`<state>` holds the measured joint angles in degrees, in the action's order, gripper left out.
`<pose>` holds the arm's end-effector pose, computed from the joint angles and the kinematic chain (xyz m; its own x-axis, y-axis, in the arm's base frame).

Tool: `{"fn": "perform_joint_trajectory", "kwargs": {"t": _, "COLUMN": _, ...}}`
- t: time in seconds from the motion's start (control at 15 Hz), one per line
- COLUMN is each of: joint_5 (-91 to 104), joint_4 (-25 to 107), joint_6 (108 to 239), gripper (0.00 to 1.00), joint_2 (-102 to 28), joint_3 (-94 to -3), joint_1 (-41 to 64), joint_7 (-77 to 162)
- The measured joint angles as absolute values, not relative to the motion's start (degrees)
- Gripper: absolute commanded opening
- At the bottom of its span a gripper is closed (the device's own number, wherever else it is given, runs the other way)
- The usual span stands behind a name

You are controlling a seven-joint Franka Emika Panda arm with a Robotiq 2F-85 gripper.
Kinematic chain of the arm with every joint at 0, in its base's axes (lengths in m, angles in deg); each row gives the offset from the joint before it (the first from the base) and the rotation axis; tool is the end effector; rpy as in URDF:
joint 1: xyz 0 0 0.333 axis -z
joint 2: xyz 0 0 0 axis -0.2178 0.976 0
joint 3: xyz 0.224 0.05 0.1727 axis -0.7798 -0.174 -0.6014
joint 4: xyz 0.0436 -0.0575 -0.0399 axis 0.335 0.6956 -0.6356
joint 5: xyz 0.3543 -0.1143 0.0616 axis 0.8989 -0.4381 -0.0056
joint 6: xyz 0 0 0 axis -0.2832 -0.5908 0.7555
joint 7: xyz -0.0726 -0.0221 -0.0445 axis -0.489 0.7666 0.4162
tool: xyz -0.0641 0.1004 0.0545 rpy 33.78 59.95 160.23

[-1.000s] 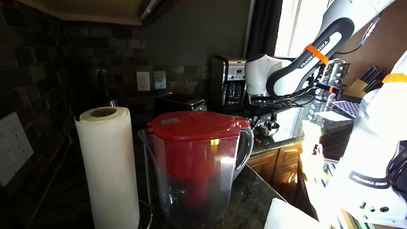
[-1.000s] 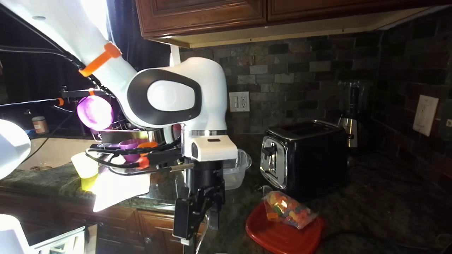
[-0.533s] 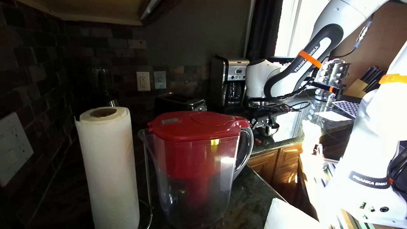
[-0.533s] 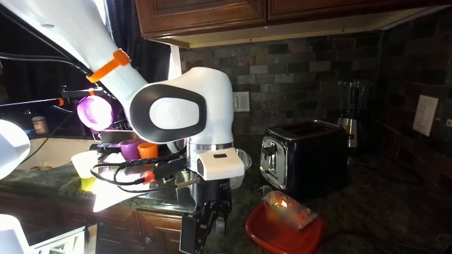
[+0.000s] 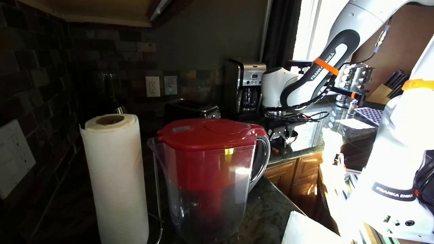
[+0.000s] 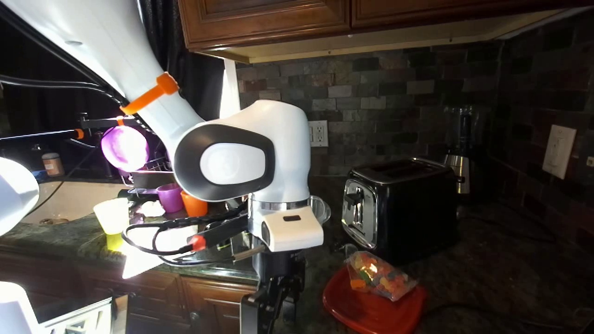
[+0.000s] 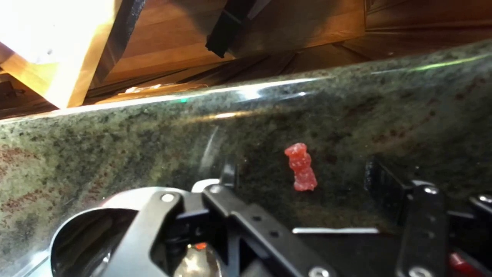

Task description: Put some gummy bears into the plastic

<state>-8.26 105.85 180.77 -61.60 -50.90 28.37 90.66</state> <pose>0.3532 -0.1151 0.2162 0.5748 -0.8175 0.0356 -0.8047 -0.5568 0.2059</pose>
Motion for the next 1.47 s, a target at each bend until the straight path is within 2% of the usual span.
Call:
{"fn": "perform_joint_trajectory", "kwargs": {"t": 0.27, "joint_5": -8.20, "joint_4": 105.65, "joint_6": 182.34, "gripper": 0.22, "joint_2": -61.57, "joint_3": -50.77, "joint_1": 27.99, "joint_7": 90.69}}
{"fn": "perform_joint_trajectory", "kwargs": {"t": 0.47, "joint_5": -8.07, "joint_4": 105.45, "joint_6": 182.80, "gripper": 0.02, "joint_2": -61.56, "joint_3": -50.74, "joint_1": 27.72, "joint_7": 90.70}}
{"fn": "perform_joint_trajectory", "kwargs": {"t": 0.6, "joint_5": -8.07, "joint_4": 105.50, "joint_6": 182.81, "gripper": 0.00, "joint_2": -61.52, "joint_3": -50.66, "joint_1": 27.71, "joint_7": 90.71}}
{"fn": "perform_joint_trajectory", "kwargs": {"t": 0.93, "joint_5": -8.07, "joint_4": 105.47, "joint_6": 182.81, "gripper": 0.02, "joint_2": -61.50, "joint_3": -50.56, "joint_1": 27.71, "joint_7": 90.71}}
{"fn": "perform_joint_trajectory", "kwargs": {"t": 1.27, "joint_5": -8.07, "joint_4": 105.44, "joint_6": 182.85, "gripper": 0.10, "joint_2": -62.09, "joint_3": -50.47, "joint_1": 27.71, "joint_7": 90.71}}
{"fn": "perform_joint_trajectory", "kwargs": {"t": 1.47, "joint_5": -8.07, "joint_4": 105.43, "joint_6": 182.85, "gripper": 0.08, "joint_2": -63.89, "joint_3": -50.45, "joint_1": 27.71, "joint_7": 90.56}}
